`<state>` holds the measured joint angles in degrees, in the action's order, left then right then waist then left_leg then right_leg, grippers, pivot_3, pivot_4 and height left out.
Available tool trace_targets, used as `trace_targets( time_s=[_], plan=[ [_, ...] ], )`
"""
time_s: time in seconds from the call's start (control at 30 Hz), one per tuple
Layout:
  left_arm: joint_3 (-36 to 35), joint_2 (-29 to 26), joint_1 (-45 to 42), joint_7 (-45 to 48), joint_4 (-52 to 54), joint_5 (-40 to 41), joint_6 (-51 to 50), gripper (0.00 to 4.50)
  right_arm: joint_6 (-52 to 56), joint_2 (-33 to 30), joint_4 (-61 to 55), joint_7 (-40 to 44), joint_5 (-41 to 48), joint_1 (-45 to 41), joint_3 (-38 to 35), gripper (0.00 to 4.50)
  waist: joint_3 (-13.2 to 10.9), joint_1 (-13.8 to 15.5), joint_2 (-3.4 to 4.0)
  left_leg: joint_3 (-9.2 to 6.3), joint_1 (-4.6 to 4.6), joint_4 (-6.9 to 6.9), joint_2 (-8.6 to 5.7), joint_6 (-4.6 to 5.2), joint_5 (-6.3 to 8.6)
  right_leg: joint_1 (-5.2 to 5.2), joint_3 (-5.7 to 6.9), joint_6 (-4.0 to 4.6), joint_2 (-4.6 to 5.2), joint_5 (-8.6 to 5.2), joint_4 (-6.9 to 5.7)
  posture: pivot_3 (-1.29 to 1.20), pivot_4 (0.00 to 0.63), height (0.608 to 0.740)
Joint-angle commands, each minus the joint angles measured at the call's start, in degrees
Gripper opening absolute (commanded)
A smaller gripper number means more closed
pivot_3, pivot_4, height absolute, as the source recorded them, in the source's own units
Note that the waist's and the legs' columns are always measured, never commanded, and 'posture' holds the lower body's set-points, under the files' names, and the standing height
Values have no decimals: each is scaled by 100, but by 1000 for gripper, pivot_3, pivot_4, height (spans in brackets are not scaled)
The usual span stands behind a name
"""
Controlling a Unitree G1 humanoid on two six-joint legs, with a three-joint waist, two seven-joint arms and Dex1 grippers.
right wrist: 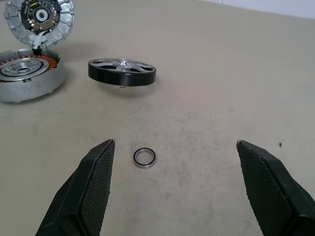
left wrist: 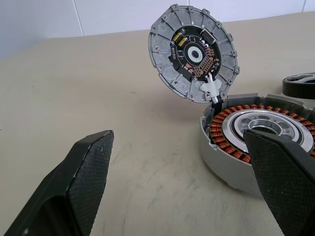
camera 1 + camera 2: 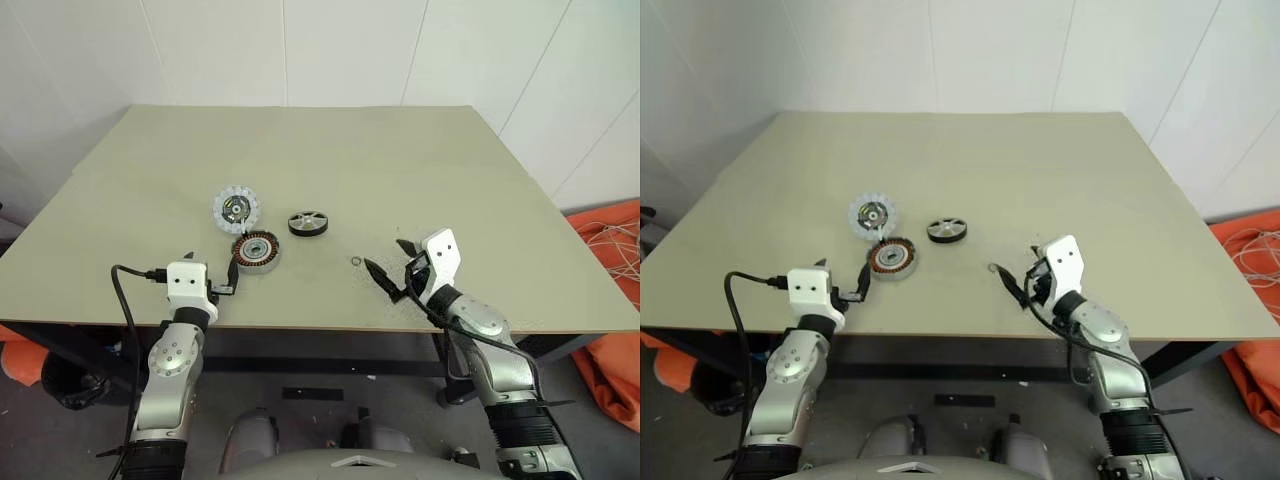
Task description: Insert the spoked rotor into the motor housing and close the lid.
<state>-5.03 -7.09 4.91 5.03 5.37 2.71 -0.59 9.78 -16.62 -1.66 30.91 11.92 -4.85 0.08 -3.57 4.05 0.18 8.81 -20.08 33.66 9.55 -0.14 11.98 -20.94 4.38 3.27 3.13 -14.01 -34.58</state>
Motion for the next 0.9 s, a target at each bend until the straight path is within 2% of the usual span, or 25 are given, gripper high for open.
trace_targets(
  time_s=[0.03, 0.53, 0.9],
  plan=[
    [-10, -13, -21, -15, 169, -28, 106, 4480, 208, 13, -153, -38, 252, -190, -177, 4500, 0, 0, 0, 0, 0, 0, 0, 0, 0, 0, 0, 0, 0, 0, 0, 0, 0, 740],
    [-7, -3, 18, -53, 203, -55, 107, 4480, 404, -125, -295, 78, 185, -268, 0, 4500, 0, 3, 0, 0, 0, 0, 0, 0, 0, 0, 0, 0, 0, 0, 0, 0, 0, 740],
    [16, 0, -19, -48, 122, -91, 98, 4480, 263, -168, -173, 217, -186, -484, 404, 4500, 0, -4, 0, 0, 0, 0, 0, 0, 0, 0, 0, 0, 0, 0, 0, 0, 0, 740]
  ],
)
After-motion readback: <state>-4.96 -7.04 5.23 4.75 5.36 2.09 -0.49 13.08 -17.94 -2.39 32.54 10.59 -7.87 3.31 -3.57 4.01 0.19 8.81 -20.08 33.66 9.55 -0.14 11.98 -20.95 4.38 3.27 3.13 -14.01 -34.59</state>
